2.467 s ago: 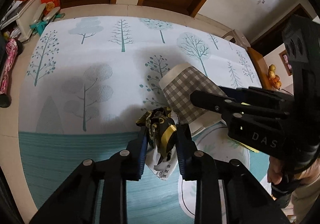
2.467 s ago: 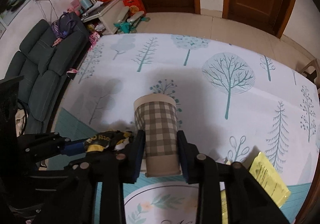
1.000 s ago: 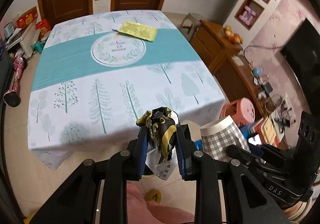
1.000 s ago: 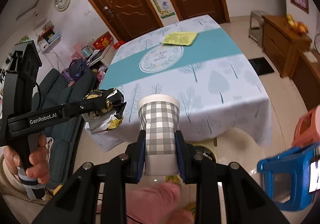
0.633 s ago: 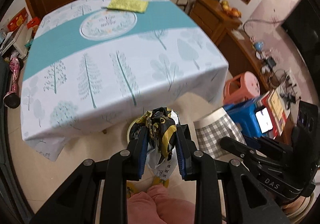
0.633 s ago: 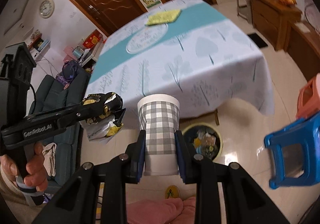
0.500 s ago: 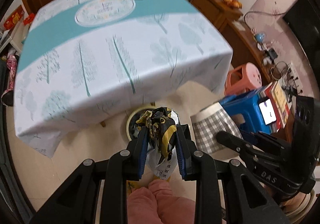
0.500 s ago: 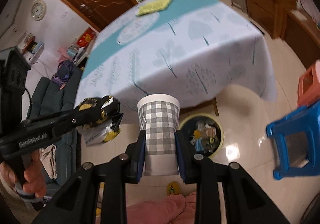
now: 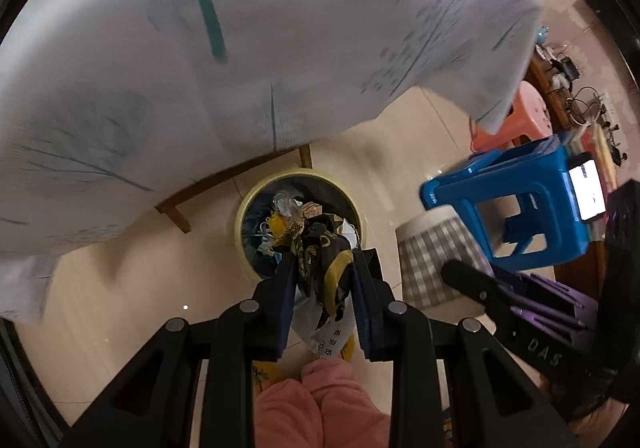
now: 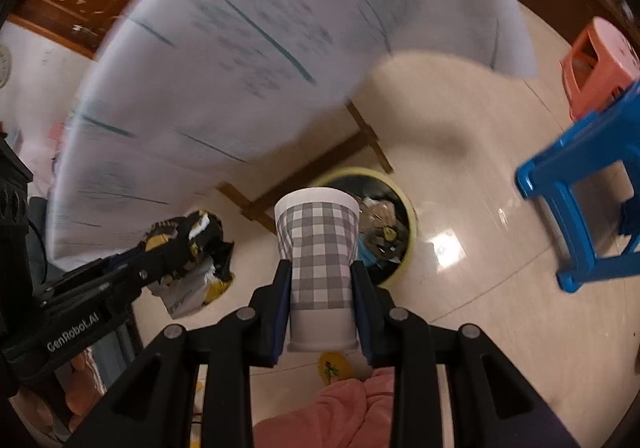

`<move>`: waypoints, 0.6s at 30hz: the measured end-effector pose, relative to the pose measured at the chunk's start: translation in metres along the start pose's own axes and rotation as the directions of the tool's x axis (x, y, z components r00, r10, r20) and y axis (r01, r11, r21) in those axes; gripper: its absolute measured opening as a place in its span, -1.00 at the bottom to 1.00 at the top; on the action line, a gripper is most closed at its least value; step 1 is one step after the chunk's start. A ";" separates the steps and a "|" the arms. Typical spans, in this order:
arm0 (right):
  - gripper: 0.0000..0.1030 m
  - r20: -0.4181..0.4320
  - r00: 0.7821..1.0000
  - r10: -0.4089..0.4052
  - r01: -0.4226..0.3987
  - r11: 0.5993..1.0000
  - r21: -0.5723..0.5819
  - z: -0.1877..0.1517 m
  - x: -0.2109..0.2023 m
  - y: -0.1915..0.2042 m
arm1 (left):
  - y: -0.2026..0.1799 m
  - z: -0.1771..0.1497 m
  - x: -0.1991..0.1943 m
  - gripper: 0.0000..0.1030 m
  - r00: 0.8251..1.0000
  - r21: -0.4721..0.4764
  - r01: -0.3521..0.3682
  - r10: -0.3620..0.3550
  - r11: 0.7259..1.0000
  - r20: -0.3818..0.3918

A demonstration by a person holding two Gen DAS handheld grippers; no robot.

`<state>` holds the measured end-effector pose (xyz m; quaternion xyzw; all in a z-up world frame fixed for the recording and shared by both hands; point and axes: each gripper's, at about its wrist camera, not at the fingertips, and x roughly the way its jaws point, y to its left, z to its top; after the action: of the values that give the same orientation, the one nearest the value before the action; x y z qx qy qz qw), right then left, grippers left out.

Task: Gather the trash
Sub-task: 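Carry the wrapper and checkered cup in both grippers over the trash bin, then open both grippers to drop the wrapper and cup into the bin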

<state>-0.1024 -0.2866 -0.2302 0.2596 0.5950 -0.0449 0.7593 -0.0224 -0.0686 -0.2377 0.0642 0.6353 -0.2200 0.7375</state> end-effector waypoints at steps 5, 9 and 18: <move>-0.43 -0.012 1.000 -0.026 0.026 1.000 0.005 -0.001 0.052 -0.023 | 0.005 0.000 0.065 -0.50 1.000 0.002 -0.007 0.007 1.000 -0.011; -0.42 -0.019 0.999 -0.042 0.042 0.999 -0.014 0.003 0.087 -0.030 | 0.008 0.003 0.103 -0.45 1.000 -0.010 -0.017 0.017 1.000 -0.008; -0.39 -0.029 0.997 -0.069 0.068 0.997 -0.043 0.011 0.134 -0.042 | 0.008 0.013 0.139 0.40 0.997 -0.006 -0.068 0.068 0.998 0.040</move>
<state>-0.0697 -0.2958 -0.3665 0.2236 0.6158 -0.0545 0.7536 0.0065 -0.0998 -0.3711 0.0796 0.6182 -0.1945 0.7574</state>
